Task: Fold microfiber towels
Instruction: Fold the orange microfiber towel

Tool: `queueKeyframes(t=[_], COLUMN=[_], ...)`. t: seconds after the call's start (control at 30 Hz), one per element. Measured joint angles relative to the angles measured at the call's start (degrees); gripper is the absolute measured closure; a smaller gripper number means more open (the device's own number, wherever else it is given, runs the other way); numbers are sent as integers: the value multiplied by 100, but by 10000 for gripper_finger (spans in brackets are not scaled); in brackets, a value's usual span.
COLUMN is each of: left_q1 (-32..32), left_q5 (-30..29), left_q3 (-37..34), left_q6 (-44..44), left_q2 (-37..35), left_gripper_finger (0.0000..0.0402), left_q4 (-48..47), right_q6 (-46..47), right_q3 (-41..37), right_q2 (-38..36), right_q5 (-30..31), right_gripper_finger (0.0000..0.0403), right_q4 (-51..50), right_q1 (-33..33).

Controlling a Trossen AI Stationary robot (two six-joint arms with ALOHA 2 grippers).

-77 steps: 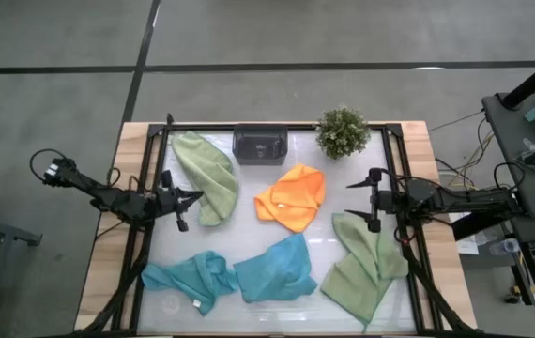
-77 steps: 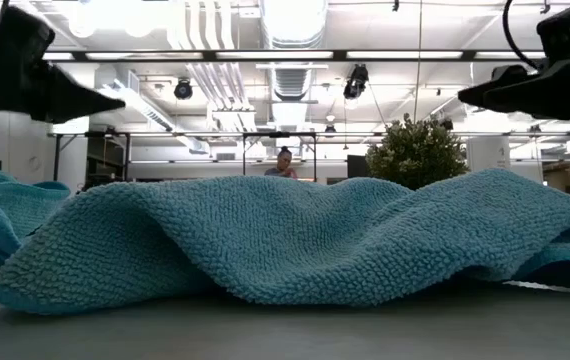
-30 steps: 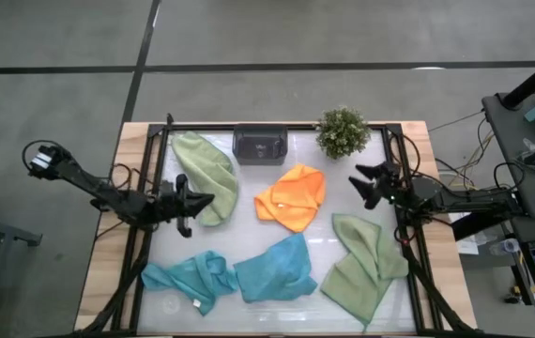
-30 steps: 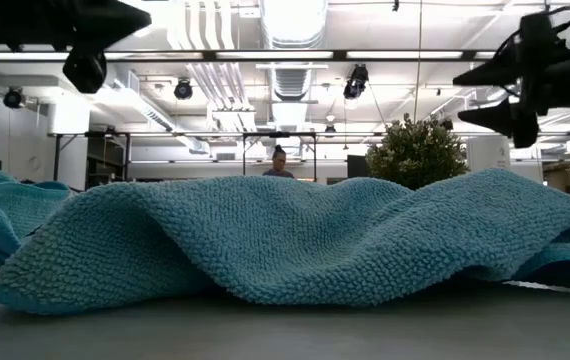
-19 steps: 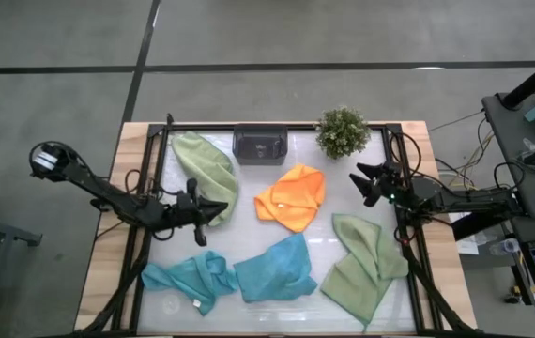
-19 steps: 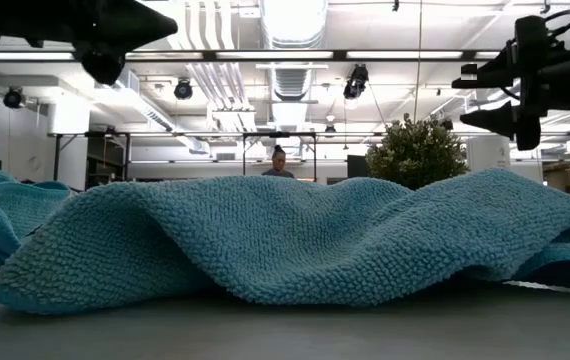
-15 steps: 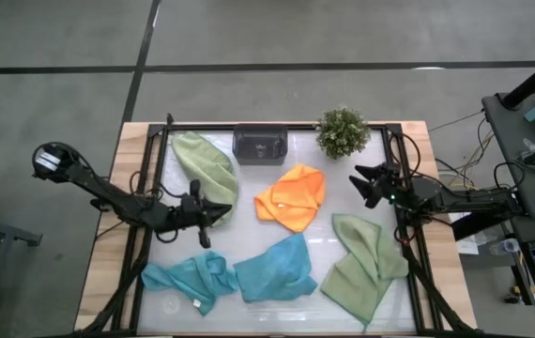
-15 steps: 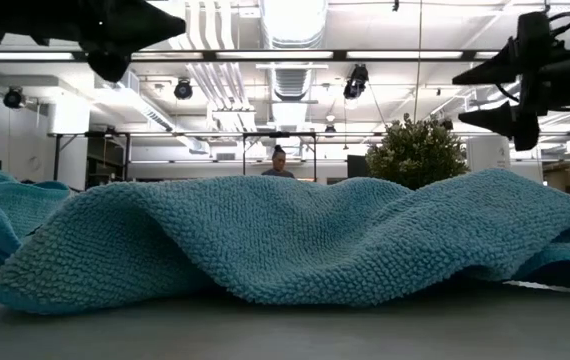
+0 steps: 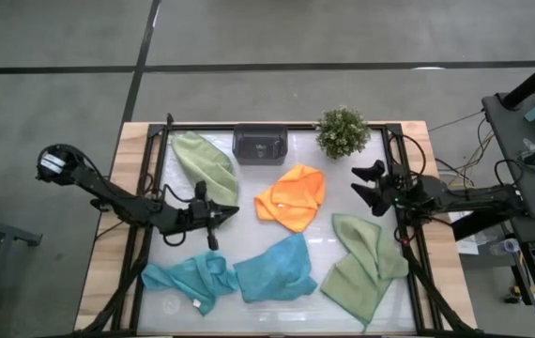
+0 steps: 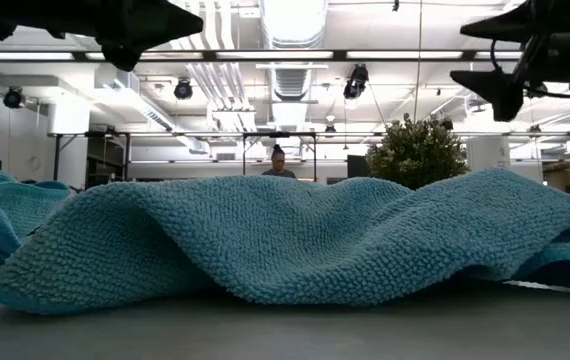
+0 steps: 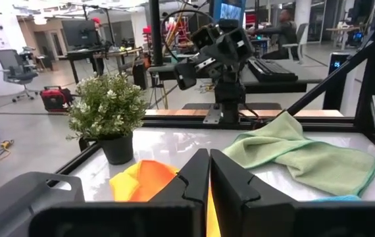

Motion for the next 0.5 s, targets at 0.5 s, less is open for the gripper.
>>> queueKeyframes(t=[0.5], left_q1=[162], left_q5=[-7], left_q3=[-20], left_q6=[-42], left_q2=[2], left_gripper_finger=[281], left_q4=[-5], right_q6=[-1596], right_q3=[1565], right_q2=[2283], right_q5=[-295], right_gripper_finger=[78], right_q4=[-147], right_q1=[12])
